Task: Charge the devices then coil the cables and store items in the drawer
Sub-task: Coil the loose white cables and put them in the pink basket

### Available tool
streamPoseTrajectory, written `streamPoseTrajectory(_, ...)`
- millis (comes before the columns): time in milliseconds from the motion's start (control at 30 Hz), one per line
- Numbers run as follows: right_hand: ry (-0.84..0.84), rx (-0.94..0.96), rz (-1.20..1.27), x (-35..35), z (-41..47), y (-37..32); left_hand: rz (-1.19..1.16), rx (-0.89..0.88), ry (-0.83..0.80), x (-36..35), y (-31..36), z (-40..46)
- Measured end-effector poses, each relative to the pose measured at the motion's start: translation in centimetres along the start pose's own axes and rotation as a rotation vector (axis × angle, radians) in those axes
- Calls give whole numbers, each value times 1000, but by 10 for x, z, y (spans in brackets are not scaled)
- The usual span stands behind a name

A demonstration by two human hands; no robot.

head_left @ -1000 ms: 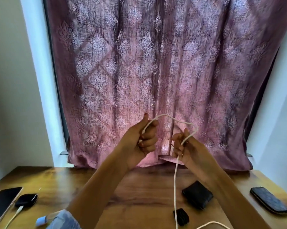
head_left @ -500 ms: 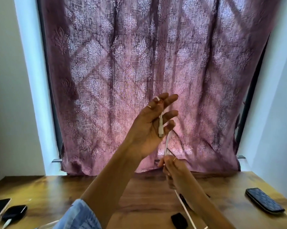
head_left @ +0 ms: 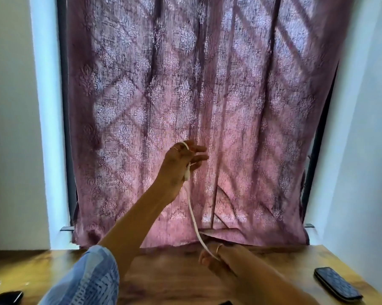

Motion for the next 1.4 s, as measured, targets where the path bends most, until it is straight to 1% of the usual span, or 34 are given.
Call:
streamPoseTrajectory(100,20,13,-96,19,0,-7,497,-89,-58,-2,-4,-8)
streamPoseTrajectory(167,112,35,-70,40,-1,-14,705,-79,-118,-2,-13,-17)
streamPoseTrajectory(267,288,41,8,78,-3,-21,749,63,-273,-7,-30,-32)
streamPoseTrajectory(333,351,35,-9,98,-1,-21,772,150,-385,-14,-38,-43)
streamPoseTrajectory(367,382,41,-33,108,0,-22,764,184,-414,-17,-40,-48)
streamPoseTrajectory(433,462,55,-69,127,3,-22,670,255,-414,-20,-46,-54)
streamPoseTrajectory(500,541,75,-56,139,5,-19,505,313,-390,-23,-51,-60)
streamPoseTrajectory(567,599,85,-40,143,7,-15,316,318,-379,-28,-51,-66)
streamPoseTrajectory(633,643,78,-34,143,11,-10,157,329,-376,-34,-51,-72)
streamPoseTrajectory(700,676,58,-26,143,14,-3,57,351,-370,-41,-51,-75)
streamPoseTrajectory(767,663,33,27,139,18,6,-43,365,-389,-51,-48,-76)
streamPoseTrajectory(867,597,20,230,125,26,17,-308,377,-435,-73,-41,-75)
streamPoseTrajectory(967,487,-63,622,94,38,33,-634,350,-445,-99,-32,-70)
streamPoseTrajectory(1033,410,-152,809,76,44,44,-733,294,-412,-110,-24,-58)
streamPoseTrajectory(1100,315,-218,869,66,45,50,-750,228,-338,-113,-14,-41)
streamPoseTrajectory(1133,267,-225,849,63,45,51,-760,196,-310,-112,-9,-33)
streamPoseTrajectory(1200,188,-204,703,65,45,49,-753,144,-269,-110,0,-14)
streamPoseTrajectory(1233,164,-194,618,69,43,46,-709,120,-255,-108,3,-6)
streamPoseTrajectory(1267,158,-178,539,75,41,41,-646,93,-245,-105,5,1)
streamPoseTrajectory(1333,208,-125,356,93,37,30,-452,20,-239,-100,7,12)
streamPoseTrajectory(1400,267,-111,124,113,31,18,-112,-63,-230,-94,6,16)
Point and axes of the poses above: each hand's wrist, its own z-axis towards the middle knuckle, its own x-axis out of the back of the hand, y = z × x, the point moved 7 cm from there along z, towards the middle knuckle, and after that the axes turned 4 degrees about -y, right-handed, at the moved point
